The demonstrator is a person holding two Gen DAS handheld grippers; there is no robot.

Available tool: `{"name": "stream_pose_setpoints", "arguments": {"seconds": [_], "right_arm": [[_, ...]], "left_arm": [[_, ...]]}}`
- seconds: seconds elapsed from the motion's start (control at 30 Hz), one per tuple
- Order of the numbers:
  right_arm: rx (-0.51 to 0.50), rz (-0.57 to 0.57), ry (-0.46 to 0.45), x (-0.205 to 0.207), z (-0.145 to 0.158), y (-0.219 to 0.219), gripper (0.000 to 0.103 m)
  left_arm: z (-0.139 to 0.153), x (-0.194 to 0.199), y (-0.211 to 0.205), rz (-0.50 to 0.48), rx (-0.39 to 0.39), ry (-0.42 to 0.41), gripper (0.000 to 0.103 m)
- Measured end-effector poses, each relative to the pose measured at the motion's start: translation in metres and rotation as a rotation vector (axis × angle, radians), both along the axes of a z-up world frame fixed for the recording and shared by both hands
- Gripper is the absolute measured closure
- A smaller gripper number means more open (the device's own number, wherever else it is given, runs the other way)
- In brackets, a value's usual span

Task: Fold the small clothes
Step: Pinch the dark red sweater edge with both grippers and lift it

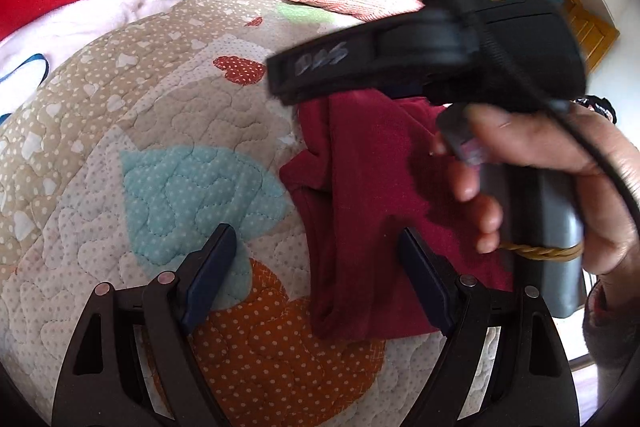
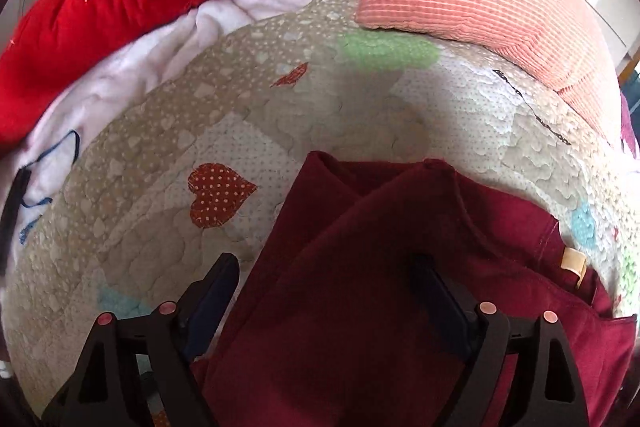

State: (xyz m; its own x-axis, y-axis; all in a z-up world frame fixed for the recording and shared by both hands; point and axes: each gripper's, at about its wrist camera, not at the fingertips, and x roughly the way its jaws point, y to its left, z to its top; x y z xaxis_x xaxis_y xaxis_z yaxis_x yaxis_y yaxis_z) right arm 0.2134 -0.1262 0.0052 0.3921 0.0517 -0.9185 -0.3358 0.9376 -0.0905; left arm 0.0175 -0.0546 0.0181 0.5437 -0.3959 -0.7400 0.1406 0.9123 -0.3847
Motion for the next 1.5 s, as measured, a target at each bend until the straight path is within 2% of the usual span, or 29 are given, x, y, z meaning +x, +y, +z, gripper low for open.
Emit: {"name": "stream_pose_setpoints", "arguments": {"seconds": [0.07, 0.3, 0.33, 0.37, 0.4, 0.47, 0.57, 0.67, 0.9, 1.2, 1.23, 1.27, 1.3, 1.33, 1.37, 1.5], "right_arm": [[-0.030, 0.000, -0.027, -0.002, -0.004, 0.004, 0.013], [0.020, -0.033, -0.068, -0.007, -0.002, -0.006, 0.019], [0.010, -0.034, -0.077, -0.007, -0.002, -0.004, 0.023], [-0.008, -0.033, -0.090, -0.008, -0.001, -0.004, 0.033], [-0.013, -0.021, -0.105, -0.011, 0.002, -0.004, 0.038], [-0.006, 0.021, -0.132, -0.019, 0.011, -0.005, 0.064], [0.061, 0.025, -0.142, -0.026, 0.026, -0.017, 0.077], [0.165, 0.001, -0.152, -0.032, 0.041, -0.033, 0.081], [0.359, -0.052, -0.146, -0.042, 0.058, -0.062, 0.083], [0.432, -0.062, -0.164, -0.052, 0.067, -0.077, 0.083], [0.437, -0.064, -0.166, -0.053, 0.068, -0.078, 0.083], [0.442, -0.066, -0.167, -0.054, 0.068, -0.079, 0.083], [0.446, -0.068, -0.166, -0.055, 0.068, -0.081, 0.083], [0.451, -0.069, -0.165, -0.056, 0.068, -0.082, 0.083], [0.453, -0.068, -0.165, -0.057, 0.067, -0.082, 0.083], [0.464, -0.078, -0.167, -0.059, 0.066, -0.085, 0.083]], "left_arm": [[0.000, 0.000, -0.001, -0.001, 0.007, -0.004, 0.020], [0.000, 0.003, -0.005, -0.001, 0.014, -0.007, 0.020], [0.000, 0.003, -0.006, -0.001, 0.014, -0.008, 0.020], [0.000, 0.003, -0.006, -0.001, 0.014, -0.008, 0.020], [0.000, 0.003, -0.007, -0.001, 0.014, -0.008, 0.020], [0.000, 0.003, -0.007, 0.000, 0.011, -0.007, 0.020], [0.001, 0.006, -0.006, 0.003, 0.004, -0.009, 0.019], [0.001, 0.008, -0.004, 0.003, -0.008, -0.012, 0.017], [0.000, 0.021, 0.002, -0.011, -0.027, -0.020, 0.015], [-0.001, 0.030, 0.001, -0.055, -0.085, -0.039, 0.015], [-0.001, 0.031, 0.001, -0.065, -0.094, -0.044, 0.023], [-0.001, 0.031, 0.000, -0.078, -0.106, -0.047, 0.037], [-0.001, 0.031, -0.002, -0.101, -0.122, -0.045, 0.046], [-0.001, 0.032, -0.004, -0.121, -0.131, -0.040, 0.059], [-0.002, 0.032, -0.006, -0.132, -0.127, -0.041, 0.064], [0.001, 0.029, -0.011, -0.139, -0.081, -0.066, 0.067]]}}
